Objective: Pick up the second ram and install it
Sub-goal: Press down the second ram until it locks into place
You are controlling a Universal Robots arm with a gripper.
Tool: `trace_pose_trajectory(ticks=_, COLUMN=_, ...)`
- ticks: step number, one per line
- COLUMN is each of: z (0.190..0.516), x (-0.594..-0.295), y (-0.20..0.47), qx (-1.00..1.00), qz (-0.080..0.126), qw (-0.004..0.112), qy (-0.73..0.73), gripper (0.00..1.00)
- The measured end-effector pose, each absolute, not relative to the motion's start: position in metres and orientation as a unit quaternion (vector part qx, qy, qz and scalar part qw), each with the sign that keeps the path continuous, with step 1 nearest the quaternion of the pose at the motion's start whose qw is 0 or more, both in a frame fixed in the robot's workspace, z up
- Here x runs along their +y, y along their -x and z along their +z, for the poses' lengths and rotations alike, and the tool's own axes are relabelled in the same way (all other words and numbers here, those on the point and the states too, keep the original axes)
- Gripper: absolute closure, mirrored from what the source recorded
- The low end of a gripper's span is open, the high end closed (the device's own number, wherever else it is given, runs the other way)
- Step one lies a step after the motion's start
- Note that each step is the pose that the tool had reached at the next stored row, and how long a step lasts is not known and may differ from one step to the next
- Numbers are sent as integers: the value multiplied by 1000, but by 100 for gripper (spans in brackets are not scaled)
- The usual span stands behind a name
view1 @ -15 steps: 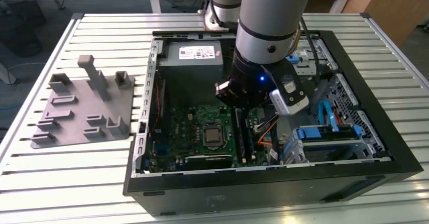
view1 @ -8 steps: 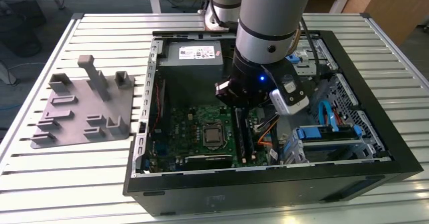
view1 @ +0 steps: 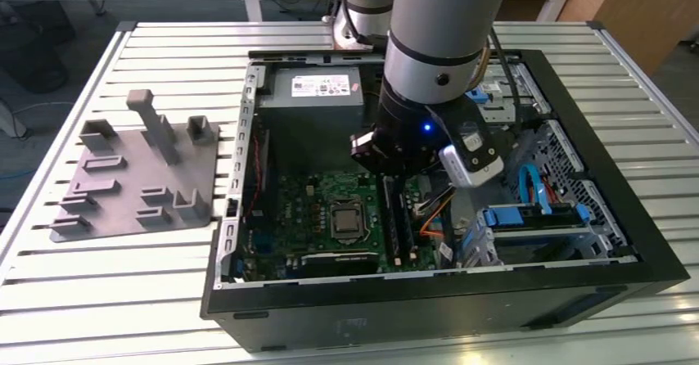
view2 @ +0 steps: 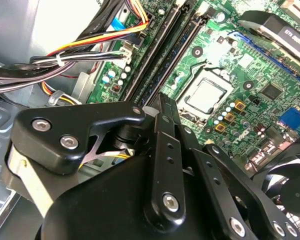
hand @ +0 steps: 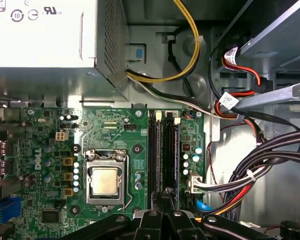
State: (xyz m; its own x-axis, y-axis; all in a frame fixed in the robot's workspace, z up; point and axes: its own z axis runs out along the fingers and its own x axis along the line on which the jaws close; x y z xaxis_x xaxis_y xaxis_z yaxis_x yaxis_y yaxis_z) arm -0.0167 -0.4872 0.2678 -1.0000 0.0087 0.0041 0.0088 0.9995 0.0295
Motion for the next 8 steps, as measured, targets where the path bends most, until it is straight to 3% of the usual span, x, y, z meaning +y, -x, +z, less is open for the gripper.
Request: trace_pose_trajectory(ticks=8, z=255, x=-463, y=17, qx=-1000, qz=-15, qw=2, qy=4, gripper=90)
